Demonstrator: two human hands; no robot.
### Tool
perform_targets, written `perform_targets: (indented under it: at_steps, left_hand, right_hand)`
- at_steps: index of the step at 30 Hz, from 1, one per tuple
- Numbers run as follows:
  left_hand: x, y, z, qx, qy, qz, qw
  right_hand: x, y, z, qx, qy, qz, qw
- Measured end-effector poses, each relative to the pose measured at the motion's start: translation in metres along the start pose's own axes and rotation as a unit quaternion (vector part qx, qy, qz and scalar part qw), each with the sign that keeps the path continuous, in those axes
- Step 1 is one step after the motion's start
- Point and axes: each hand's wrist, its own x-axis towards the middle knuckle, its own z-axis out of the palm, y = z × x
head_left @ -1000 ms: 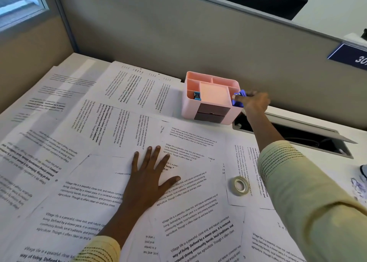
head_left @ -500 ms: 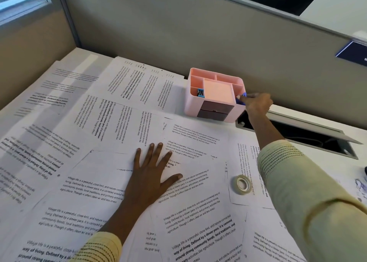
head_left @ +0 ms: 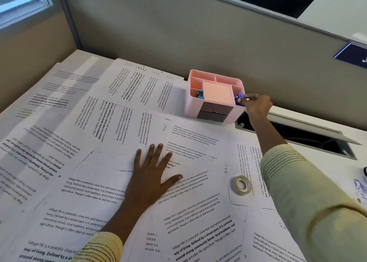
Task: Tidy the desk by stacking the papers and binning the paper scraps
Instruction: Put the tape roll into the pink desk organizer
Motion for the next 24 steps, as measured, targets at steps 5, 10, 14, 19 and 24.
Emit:
perform_targets:
  at_steps: [5,10,14,19,24]
  left_hand:
    - [0.000,-0.001,0.002,0.000,0.008,0.008,1.000]
    - [0.000,-0.001,0.002,-0.005,0.017,0.011,1.000]
    - [-0.001,0.000,0.000,0.000,0.018,0.013,1.000]
    - [-0.001,-0.001,0.000,-0.001,0.017,0.012,1.000]
    - [-0.002,-0.001,-0.001,-0.001,0.022,0.014,1.000]
  right_hand:
    - [-0.002,0.004,-0.009,0.000,-0.014,-0.030,0.999]
    - [-0.014,0.015,-0.024,-0.009,-0.037,-0.052,0.998]
    - [-0.040,0.026,-0.039,-0.012,-0.089,-0.077,0.993]
    - [-0.075,0.044,-0.059,-0.034,-0.178,-0.089,0.979]
    - [-0.111,0.076,-0.076,-0.055,-0.235,-0.084,0.967]
